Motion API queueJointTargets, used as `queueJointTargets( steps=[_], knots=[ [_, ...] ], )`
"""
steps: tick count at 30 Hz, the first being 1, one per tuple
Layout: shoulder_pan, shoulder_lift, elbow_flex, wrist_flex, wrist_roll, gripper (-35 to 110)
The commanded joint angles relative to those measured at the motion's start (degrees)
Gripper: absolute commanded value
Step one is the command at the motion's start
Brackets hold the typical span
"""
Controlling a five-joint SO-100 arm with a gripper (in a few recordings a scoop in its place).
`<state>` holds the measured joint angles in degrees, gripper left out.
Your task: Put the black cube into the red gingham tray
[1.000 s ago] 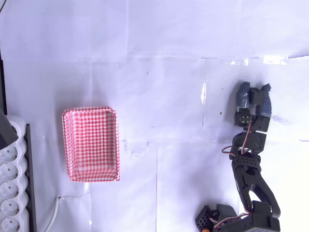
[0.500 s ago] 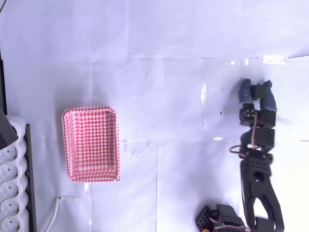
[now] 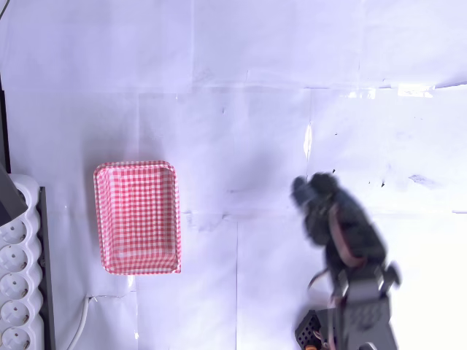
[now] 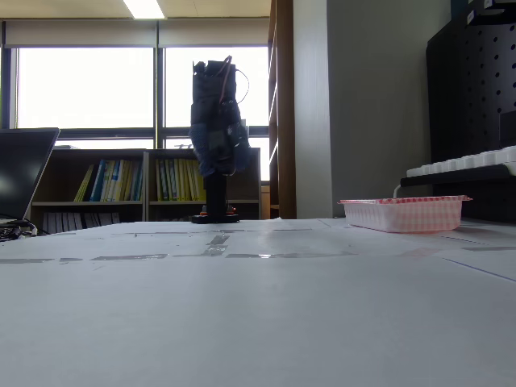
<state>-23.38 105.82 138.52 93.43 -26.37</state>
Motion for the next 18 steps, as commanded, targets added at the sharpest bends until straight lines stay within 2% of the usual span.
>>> queueJointTargets(
  steps=[1, 8, 11, 18],
  knots=[
    [-13.10, -0.26, 19.60, 6.06, -3.78, 0],
    [-28.21, 11.07, 22.41, -1.76, -0.97, 0],
    [-31.20, 16.61, 22.41, -5.80, 2.20, 0],
    [-34.89, 27.51, 22.41, -22.41, 9.84, 1]
  ],
)
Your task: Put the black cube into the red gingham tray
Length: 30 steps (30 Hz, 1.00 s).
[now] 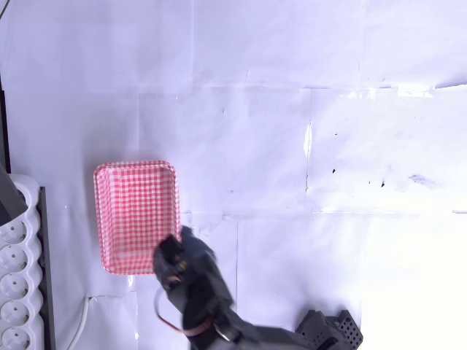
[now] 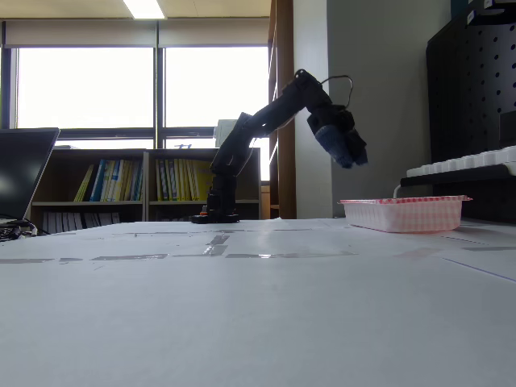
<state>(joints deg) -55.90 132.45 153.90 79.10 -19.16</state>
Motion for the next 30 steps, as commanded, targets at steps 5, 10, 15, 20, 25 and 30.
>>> queueJointTargets(
  steps=[5, 10, 15, 20, 25, 30],
  knots=[
    [-3.08, 6.24, 7.03, -15.82, 5.80, 5],
    [-3.34, 9.58, 6.94, -19.42, 8.00, 10],
    [-2.29, 11.78, 6.94, -21.27, 8.70, 19],
    [-1.49, 11.69, 6.94, -21.01, 8.96, 31],
    [-0.88, 10.55, 6.86, -20.83, 10.46, 36],
    [-0.18, 5.10, 6.15, -19.69, 8.79, 38]
  ],
)
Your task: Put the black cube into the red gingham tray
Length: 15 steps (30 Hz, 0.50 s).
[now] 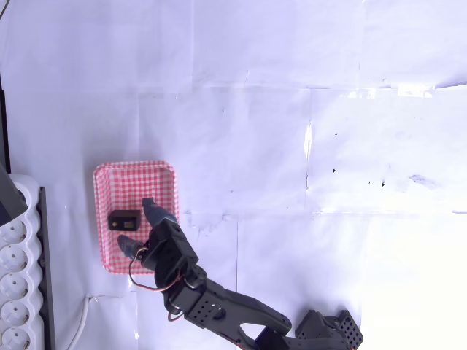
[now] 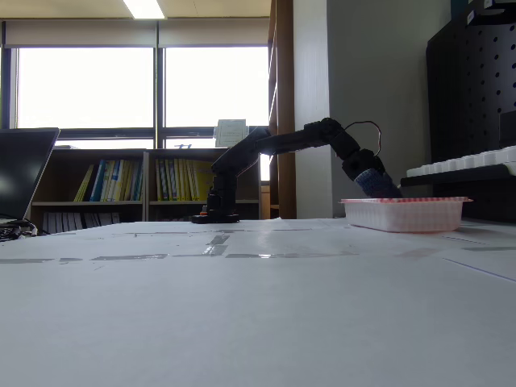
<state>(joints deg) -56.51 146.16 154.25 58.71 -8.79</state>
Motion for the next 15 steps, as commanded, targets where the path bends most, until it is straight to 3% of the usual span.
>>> queueJointTargets(
  steps=[1, 8, 12, 15],
  knots=[
    [0.62, -10.55, 5.80, 0.79, -2.46, 38],
    [5.19, -38.76, -8.00, -1.67, -8.17, 38],
    [10.28, -60.29, -28.30, -12.92, -9.40, 36],
    [14.24, -75.32, -44.65, -22.06, -9.23, 19]
  ],
)
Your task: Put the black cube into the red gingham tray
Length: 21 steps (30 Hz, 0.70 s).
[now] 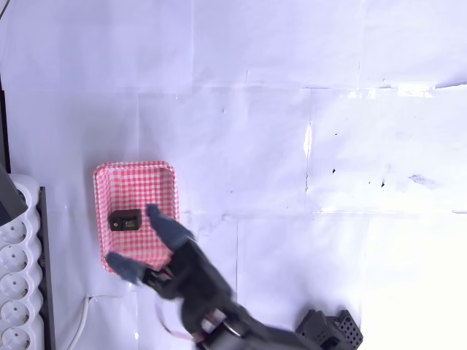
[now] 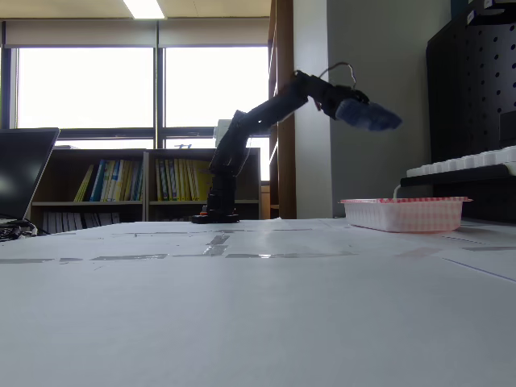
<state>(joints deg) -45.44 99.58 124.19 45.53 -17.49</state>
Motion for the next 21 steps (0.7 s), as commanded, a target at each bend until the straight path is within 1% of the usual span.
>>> queueJointTargets(
  steps=[1, 2, 4, 7, 10, 15, 18, 21],
  knots=[
    [4.66, -33.84, -21.18, -13.27, -0.53, 9],
    [6.24, -38.85, -27.86, -18.02, -0.62, 0],
    [9.40, -47.90, -39.38, -23.20, -0.53, 0],
    [15.82, -59.41, -53.35, -23.12, -0.53, 0],
    [23.38, -69.17, -69.17, -21.71, 3.96, 0],
    [35.68, -83.06, -95.89, -18.37, 14.59, 0],
    [41.04, -92.46, -109.07, -12.48, 19.86, 0],
    [44.65, -97.03, -116.81, -7.65, 21.88, 0]
  ],
)
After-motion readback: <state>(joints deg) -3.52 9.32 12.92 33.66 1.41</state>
